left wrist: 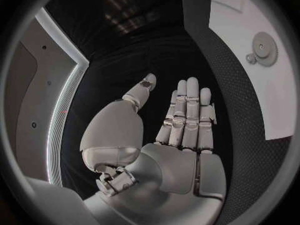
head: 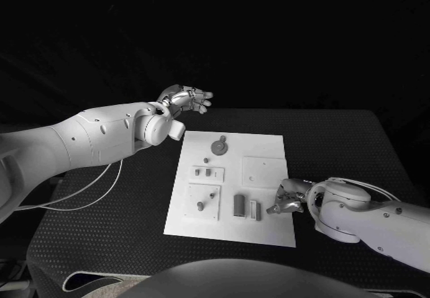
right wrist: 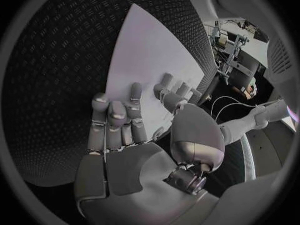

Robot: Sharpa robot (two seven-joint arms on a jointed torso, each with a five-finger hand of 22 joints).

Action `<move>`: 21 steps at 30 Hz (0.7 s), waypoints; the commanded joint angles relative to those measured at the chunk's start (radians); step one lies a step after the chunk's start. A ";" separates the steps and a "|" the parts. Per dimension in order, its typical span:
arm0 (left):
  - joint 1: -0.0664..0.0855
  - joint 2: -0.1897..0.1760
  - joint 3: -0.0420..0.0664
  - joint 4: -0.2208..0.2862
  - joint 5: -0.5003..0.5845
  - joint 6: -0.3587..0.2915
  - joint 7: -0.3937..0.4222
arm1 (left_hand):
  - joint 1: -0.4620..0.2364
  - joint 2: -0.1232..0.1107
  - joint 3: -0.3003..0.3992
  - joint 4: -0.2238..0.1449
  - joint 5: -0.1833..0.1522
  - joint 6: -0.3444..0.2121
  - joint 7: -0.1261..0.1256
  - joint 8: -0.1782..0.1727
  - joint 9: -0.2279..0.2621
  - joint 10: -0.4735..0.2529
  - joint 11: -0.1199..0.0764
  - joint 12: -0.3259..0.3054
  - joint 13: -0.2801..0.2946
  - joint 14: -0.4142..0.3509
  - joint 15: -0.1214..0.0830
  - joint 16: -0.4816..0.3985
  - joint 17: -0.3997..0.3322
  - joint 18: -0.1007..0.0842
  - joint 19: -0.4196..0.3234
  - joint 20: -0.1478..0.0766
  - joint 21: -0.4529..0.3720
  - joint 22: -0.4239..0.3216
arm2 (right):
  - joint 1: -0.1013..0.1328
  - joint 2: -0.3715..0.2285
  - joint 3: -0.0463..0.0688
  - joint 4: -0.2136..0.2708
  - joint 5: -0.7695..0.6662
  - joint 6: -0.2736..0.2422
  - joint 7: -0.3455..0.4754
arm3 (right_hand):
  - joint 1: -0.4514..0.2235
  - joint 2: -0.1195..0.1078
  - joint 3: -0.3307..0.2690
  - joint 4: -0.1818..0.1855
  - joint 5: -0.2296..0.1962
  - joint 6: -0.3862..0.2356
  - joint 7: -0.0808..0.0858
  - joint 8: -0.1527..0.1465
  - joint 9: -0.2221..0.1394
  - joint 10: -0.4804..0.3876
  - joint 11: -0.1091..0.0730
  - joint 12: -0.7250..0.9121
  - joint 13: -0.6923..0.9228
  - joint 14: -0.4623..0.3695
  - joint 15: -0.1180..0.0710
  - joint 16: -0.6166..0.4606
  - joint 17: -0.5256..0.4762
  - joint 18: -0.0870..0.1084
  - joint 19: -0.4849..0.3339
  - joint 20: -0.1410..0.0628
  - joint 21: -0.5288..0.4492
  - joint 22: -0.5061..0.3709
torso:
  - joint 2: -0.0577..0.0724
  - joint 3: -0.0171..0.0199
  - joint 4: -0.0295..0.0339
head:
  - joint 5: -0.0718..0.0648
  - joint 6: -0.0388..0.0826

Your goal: Assemble the parts on the task board

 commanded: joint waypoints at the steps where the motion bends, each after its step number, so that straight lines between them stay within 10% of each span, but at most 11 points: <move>1: 0.001 0.001 0.001 0.002 0.004 0.013 0.006 | -0.007 0.005 0.000 0.006 -0.003 -0.002 0.001 0.005 -0.001 -0.006 0.000 0.006 -0.001 0.005 0.000 -0.004 0.001 0.009 0.006 0.002 -0.005 0.019 | -0.011 0.004 -0.013 0.002 0.134 0.018 -0.012 | -0.013 -0.003 0.002 0.011 -0.001 0.006 0.003 -0.089 -0.105 0.009 0.000 -0.006 0.003 0.006 0.000 -0.004 0.002 0.013 0.006 -0.002 0.005 -0.002 | 0.000 0.0009 -0.0006 | 0.001 0.001; 21: 0.001 0.002 0.000 0.005 0.004 0.015 0.005 | -0.007 0.005 0.000 0.006 -0.003 -0.001 0.002 0.005 -0.002 -0.006 0.000 0.007 -0.001 0.005 0.000 -0.005 0.002 0.009 0.006 0.002 -0.006 0.019 | -0.010 0.060 -0.013 -0.018 0.115 0.020 -0.031 | -0.046 0.007 0.000 0.013 -0.001 0.058 -0.016 -0.082 -0.110 0.061 -0.019 -0.019 0.016 0.048 -0.014 -0.013 0.007 0.013 0.034 -0.017 0.025 -0.010 | 0.001 0.0019 -0.0004 | 0.002 0.002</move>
